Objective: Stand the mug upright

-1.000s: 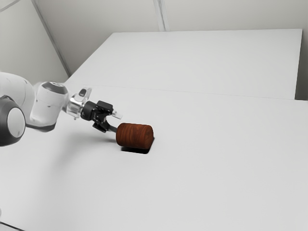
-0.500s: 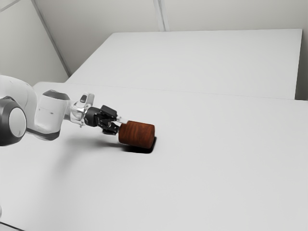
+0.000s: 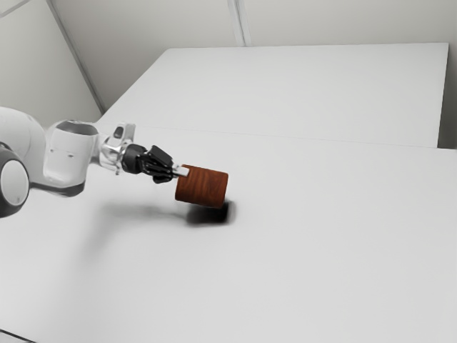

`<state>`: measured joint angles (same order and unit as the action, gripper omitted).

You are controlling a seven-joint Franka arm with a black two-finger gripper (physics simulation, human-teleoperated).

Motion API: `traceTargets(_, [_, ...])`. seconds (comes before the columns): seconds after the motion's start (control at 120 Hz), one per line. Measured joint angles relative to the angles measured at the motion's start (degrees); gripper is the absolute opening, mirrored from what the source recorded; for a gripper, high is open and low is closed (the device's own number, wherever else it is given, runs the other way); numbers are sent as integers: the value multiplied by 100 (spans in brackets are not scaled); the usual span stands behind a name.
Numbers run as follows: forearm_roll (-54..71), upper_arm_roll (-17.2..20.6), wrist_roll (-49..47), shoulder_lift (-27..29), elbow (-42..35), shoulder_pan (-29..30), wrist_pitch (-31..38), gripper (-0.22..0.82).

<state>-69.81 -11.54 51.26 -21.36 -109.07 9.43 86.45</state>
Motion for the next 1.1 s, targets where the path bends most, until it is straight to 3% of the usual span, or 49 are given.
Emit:
traceTargets(0.133, [800,1,-124,540,45,-154,280,-17])
traceTargets(0.358, [3310,95,-735,1256,207,-489,1068,-18])
traceTargets(0.642, [5916,731,-1735,1298,460,-624,1969,-18])
traceTargets(1.058, [7017,937,-2787,1197,-385,-637,3299,-18])
traceTargets(1.1, [7026,944,-2862,1176,-424,-636,3376,-13])
